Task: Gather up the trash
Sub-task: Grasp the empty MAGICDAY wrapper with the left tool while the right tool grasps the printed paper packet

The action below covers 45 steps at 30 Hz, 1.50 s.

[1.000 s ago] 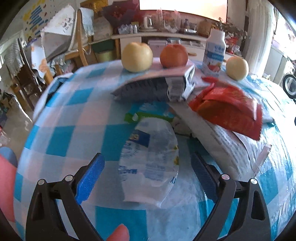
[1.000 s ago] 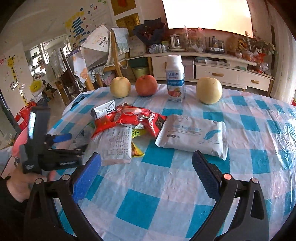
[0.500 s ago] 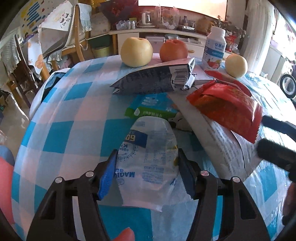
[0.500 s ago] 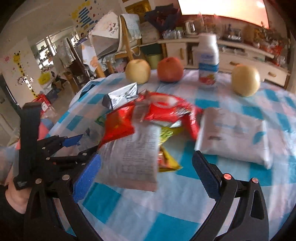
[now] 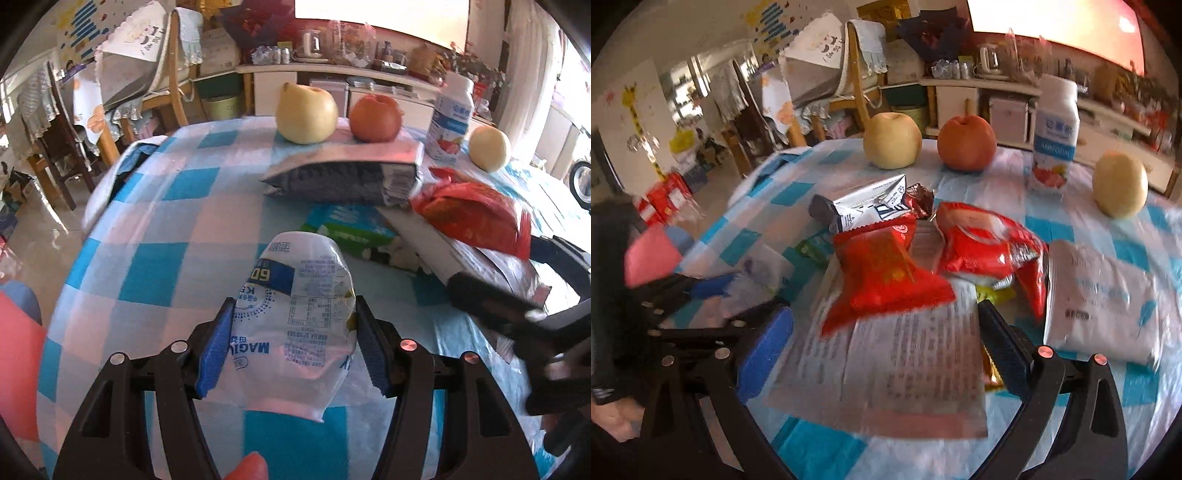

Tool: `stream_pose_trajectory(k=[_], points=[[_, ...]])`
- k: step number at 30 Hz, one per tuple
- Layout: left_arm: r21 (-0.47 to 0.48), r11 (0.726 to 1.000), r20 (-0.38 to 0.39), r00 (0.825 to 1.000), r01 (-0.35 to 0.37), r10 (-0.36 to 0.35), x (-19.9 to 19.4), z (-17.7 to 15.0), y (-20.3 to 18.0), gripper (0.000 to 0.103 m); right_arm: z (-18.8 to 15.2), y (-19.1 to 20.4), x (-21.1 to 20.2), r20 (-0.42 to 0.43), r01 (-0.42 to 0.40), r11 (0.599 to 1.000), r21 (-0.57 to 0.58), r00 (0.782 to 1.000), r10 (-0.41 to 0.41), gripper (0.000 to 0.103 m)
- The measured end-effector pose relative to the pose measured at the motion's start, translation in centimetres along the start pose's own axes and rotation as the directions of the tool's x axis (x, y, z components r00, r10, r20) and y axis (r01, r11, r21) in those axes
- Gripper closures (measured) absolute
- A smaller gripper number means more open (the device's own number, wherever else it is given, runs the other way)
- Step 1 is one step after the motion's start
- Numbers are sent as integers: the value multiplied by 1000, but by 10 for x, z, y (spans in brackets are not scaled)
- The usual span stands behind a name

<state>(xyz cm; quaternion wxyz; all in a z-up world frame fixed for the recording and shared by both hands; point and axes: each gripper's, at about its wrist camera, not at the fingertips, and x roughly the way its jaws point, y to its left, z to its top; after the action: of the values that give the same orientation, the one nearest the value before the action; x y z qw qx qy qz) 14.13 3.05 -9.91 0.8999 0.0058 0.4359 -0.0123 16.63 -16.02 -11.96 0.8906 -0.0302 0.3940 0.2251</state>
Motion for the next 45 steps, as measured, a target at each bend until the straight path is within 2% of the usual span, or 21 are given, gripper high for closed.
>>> stream_pose_trajectory(k=[5, 6, 13, 25, 31, 33, 35, 37, 38, 40, 43, 44, 45], points=[[-32, 999, 0, 1000, -27, 27, -1, 2, 16, 40, 0, 5, 9, 14, 76, 996, -47, 997, -75, 5], [-43, 999, -2, 1000, -28, 28, -1, 3, 20, 40, 0, 3, 7, 21, 82, 996, -43, 997, -81, 9], [-69, 997, 9, 1000, -26, 26, -4, 6, 30, 40, -3, -3, -1, 21, 53, 998, -31, 998, -52, 22], [-80, 997, 42, 999, -11, 14, -14, 10, 35, 40, -9, -7, -45, 75, -30, 999, 19, 997, 29, 23], [-87, 996, 59, 998, 0, 6, -21, 11, 37, 40, -9, 7, -76, 137, 53, 995, -86, 990, -41, 23], [-89, 996, 65, 998, -1, 7, -23, 12, 38, 40, -12, 12, -83, 153, 105, 987, -120, 985, -86, 23], [-93, 996, 71, 997, 0, 6, -26, 12, 39, 40, -16, 20, -86, 162, 181, 966, -187, 975, -151, 23], [-97, 995, 77, 997, 1, 6, -28, 12, 41, 40, -22, 29, -84, 174, 283, 916, -285, 955, -241, 23], [-100, 995, 78, 997, 2, 6, -29, 12, 42, 40, -27, 36, -81, 192, 368, 863, -346, 928, -318, 23], [-106, 994, 82, 997, 2, 7, -31, 12, 43, 40, -35, 49, -76, 241, 470, 757, -454, 882, -404, 23], [-110, 994, 87, 996, 1, 9, -32, 12, 44, 40, -44, 59, -66, 297, 572, 615, -543, 815, -497, 23], [-111, 994, 88, 996, 1, 9, -33, 13, 44, 40, -46, 60, -63, 313, 594, 580, -558, 798, -516, 23], [-110, 994, 88, 996, 1, 9, -33, 13, 44, 40, -47, 59, -61, 321, 603, 558, -570, 789, -524, 23]])
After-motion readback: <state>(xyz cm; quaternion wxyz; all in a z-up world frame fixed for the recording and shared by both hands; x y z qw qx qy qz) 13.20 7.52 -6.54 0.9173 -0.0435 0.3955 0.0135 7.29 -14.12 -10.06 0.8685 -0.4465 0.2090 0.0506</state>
